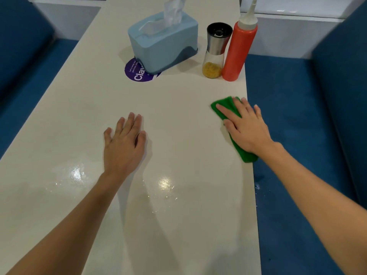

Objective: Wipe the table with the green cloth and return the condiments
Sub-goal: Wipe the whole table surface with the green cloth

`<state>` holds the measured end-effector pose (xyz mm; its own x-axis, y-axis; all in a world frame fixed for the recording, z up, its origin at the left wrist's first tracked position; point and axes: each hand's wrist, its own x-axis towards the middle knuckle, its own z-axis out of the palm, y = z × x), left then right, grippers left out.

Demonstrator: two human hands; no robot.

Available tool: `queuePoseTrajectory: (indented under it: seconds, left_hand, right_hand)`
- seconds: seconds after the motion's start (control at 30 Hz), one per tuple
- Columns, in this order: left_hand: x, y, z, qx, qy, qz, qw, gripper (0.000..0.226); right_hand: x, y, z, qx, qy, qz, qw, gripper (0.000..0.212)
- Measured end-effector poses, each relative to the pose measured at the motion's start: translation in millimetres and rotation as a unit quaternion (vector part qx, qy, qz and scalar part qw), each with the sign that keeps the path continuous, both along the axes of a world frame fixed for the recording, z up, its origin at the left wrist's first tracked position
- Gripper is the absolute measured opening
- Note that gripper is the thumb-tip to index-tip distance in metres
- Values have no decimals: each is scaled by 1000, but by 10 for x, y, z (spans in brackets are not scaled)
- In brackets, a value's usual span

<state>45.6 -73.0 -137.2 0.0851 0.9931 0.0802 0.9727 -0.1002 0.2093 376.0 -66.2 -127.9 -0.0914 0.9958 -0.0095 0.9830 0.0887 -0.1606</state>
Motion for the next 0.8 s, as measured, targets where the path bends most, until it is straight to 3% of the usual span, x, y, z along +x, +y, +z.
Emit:
queuePoseTrajectory:
  seconds: [0.2, 0.37, 0.53, 0.63, 0.8]
  left_hand:
    - [-3, 3, 2, -7, 5, 2, 1000, 58]
    - [-40, -17, -7, -13, -4, -2, 1000, 58]
    - [-112, -5, 40, -38, -79, -27, 996, 51]
    - [-271, -72, 112, -49, -136, -40, 989, 51]
    - [-688, -355, 152, -45, -89, -1, 995, 60]
  right_hand:
    - [-649, 290, -20, 3, -25, -30, 999, 51]
    - [-1050, -178, -51, 5, -12, 85, 996, 56]
    - [-656, -620, 4, -18, -26, 204, 978, 50]
    - [-317, -507, 40, -19, -32, 156, 987, 49]
    - [-379, 34, 6, -4, -37, -4, 999, 49]
